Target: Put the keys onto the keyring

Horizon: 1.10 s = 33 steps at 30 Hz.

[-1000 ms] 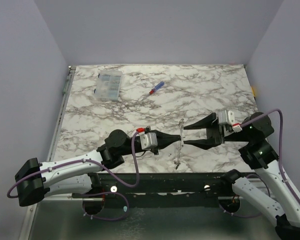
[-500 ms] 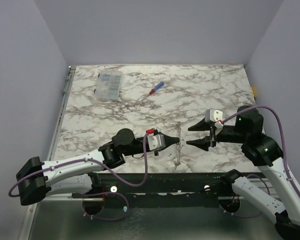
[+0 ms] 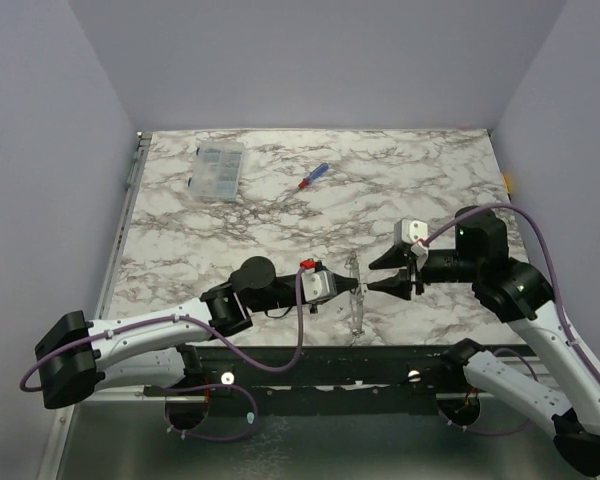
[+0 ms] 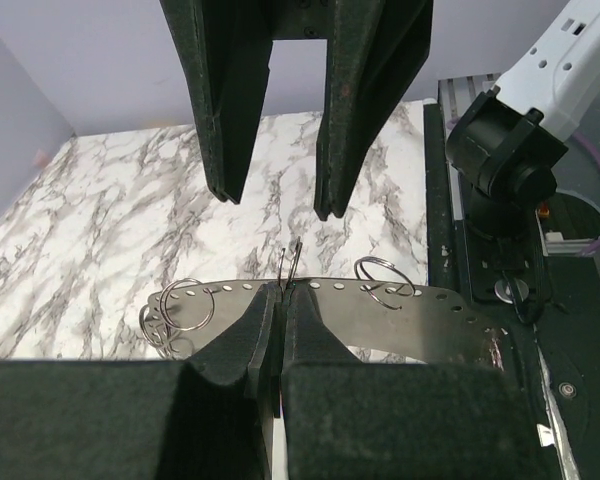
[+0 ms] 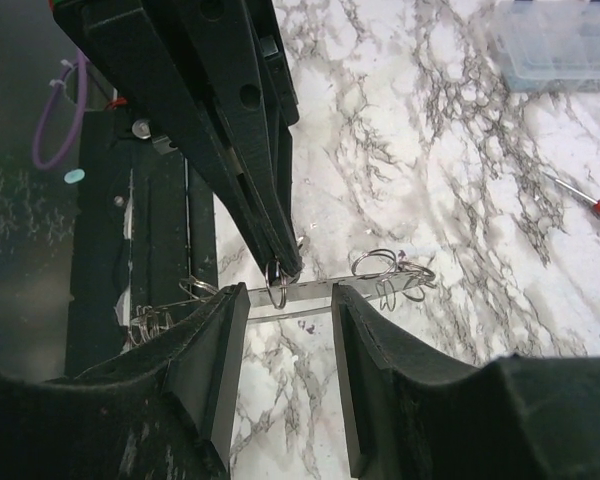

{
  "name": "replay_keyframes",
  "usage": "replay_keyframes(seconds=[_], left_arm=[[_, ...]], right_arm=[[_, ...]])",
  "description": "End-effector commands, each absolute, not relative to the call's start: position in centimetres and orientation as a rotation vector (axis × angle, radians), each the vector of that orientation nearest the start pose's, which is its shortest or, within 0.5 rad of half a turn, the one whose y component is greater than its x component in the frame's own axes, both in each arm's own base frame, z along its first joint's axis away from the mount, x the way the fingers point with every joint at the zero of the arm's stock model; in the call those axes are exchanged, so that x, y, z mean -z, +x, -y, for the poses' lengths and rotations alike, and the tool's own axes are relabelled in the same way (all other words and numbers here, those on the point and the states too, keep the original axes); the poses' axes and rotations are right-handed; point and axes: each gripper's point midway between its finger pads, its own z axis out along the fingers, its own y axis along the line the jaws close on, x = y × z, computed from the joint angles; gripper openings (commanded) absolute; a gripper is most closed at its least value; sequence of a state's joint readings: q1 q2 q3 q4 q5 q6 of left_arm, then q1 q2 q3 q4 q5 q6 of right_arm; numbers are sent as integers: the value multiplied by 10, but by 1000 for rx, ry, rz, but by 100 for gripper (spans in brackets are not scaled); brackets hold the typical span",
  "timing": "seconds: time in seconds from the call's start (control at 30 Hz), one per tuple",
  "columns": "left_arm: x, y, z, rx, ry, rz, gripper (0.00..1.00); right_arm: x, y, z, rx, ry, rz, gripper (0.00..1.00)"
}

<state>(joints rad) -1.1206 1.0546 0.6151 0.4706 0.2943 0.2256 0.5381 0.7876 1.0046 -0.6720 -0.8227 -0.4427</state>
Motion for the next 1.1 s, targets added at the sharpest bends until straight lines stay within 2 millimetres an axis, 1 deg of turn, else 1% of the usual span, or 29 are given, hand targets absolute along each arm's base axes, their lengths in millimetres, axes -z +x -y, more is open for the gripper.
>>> replay_keyframes(seconds=[0.0,0.1,0.3,0.47,0.63,0.7,0.8,0.83,0.97,1.07], left_arm=[[-277,130,369,931,1173,-1065,0],[-273,131,371,931,1180,-1074,0],[-272,131,372,935,1183,-1077,0],[-270,130,372,937,1187,-1082,0],[-268,130,373,941,1190,-1088,0],[-268,130,373,941,1190,-1087,0],[-268,130,373,943,1190,-1090,0],[-267,130,373,943,1190,-1091,0],[-266,130,373,945,1191,-1094,0],[-267,129,373,948,1190,-1096,0]], right_arm=[[-267,138,-215,-836,-1387,-1484,48],[-264,137,-217,-835,-1405,-1473,48],[-253,140,-220,-806,-1436,-1480,47],[-246,145,-223,-777,-1458,-1501,41],[-244,145,-226,-772,-1472,-1490,39],[-243,146,-227,-769,-1477,-1491,32],[-243,147,-228,-758,-1480,-1487,18],[-243,147,-228,-757,-1479,-1481,15],[-242,146,-230,-761,-1483,-1476,10],[-240,144,-231,-772,-1493,-1471,1]])
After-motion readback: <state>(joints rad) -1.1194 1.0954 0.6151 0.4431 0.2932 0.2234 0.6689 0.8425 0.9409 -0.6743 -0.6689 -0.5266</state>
